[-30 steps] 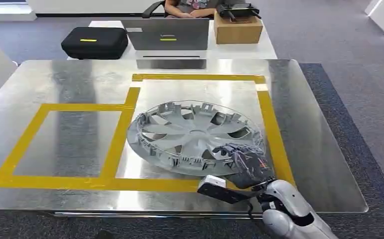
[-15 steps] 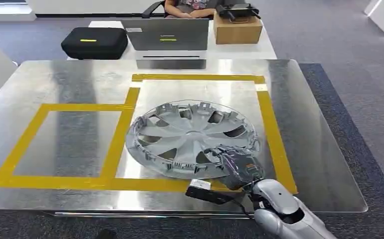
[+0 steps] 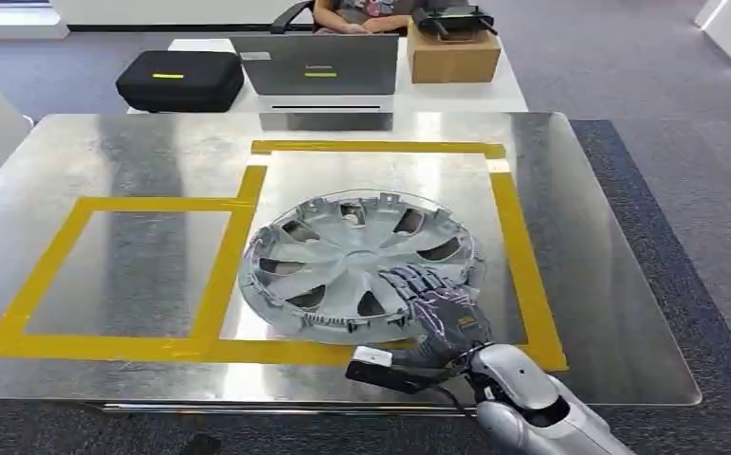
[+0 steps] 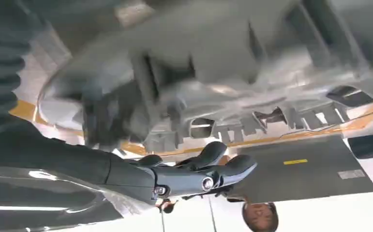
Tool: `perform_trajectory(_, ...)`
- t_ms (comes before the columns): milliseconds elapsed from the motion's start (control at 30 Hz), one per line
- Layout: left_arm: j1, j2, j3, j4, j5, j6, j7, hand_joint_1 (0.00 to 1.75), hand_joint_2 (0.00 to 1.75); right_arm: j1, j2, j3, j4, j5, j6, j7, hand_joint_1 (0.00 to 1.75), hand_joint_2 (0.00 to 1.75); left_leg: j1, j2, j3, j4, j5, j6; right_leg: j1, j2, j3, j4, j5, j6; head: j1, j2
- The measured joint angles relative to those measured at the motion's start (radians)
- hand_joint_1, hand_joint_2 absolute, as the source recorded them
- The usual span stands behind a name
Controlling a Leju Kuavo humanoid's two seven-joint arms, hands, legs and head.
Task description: Take the parts from the cabinet and place them on the table.
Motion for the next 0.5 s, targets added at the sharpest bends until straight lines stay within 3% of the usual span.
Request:
perform_trajectory(267, -0.001, 0.0, 0.001, 0.0, -0.004, 0.001, -0.003, 0.0, 0.0, 0.001, -0.006, 0.004, 0.0, -0.042, 0.03, -0.019, 0.0, 0.0, 0.0, 0.0, 0.0, 0.0, 0.0, 0.0, 0.0, 0.0, 0.0, 0.0, 0.0, 0.0, 0.0, 0.0)
perform_trajectory(500, -0.001, 0.0, 0.015, 0.0, 0.005, 0.0, -0.022, 0.0, 0.0, 0.052, -0.058, 0.004, -0.094, -0.176, 0.063, -0.096, 0.0, 0.0, 0.0, 0.0, 0.0, 0.0, -0.001, 0.0, 0.0, 0.0, 0.0, -0.001, 0.0, 0.0, 0.0, 0.0)
